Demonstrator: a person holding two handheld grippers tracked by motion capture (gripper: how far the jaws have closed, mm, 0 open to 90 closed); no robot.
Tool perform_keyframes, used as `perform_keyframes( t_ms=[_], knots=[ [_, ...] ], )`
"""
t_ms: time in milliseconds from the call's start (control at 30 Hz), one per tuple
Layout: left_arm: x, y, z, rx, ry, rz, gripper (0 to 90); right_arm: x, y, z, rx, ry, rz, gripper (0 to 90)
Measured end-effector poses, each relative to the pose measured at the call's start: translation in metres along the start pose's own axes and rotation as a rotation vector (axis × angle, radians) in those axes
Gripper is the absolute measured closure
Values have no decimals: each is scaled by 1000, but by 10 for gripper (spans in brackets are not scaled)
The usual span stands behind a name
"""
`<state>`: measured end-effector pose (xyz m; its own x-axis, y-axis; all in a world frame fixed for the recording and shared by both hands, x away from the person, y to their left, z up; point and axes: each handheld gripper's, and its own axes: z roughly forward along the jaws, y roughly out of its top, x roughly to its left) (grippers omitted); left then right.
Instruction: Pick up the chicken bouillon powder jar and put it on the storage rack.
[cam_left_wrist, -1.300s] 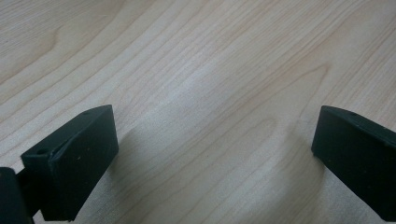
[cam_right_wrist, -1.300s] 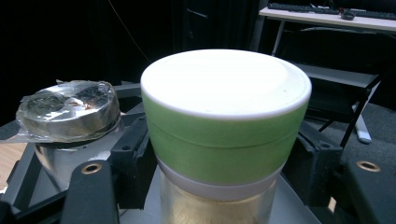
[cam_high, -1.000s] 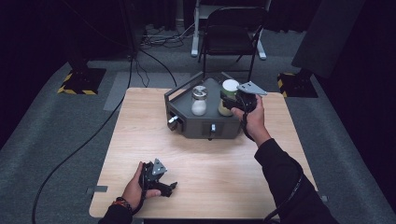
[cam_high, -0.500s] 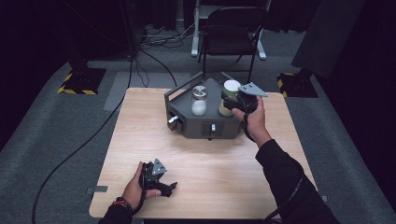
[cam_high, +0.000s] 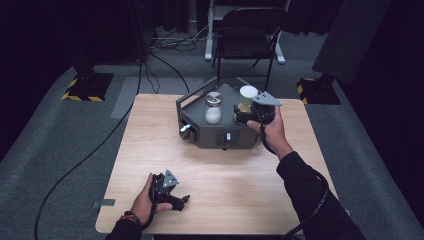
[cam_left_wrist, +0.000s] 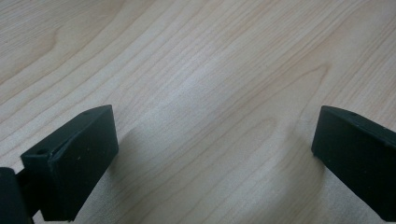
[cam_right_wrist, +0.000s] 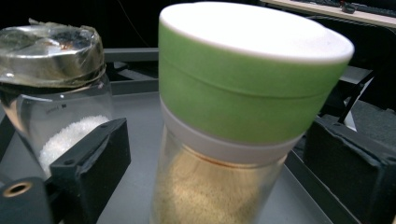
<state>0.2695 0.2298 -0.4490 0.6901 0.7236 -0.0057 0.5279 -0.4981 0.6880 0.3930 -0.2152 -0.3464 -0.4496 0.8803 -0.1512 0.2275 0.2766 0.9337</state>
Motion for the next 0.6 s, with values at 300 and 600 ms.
perform_keyframes(
  t_ms=[300, 600],
  knots=[
    [0, 0, 0, 0, 0, 1, 0, -3, 4, -15, 1, -1, -81, 54],
    [0, 0, 0, 0, 0, 1, 0, 2, -15, -29, -18, -3, -114, 53]
  ],
)
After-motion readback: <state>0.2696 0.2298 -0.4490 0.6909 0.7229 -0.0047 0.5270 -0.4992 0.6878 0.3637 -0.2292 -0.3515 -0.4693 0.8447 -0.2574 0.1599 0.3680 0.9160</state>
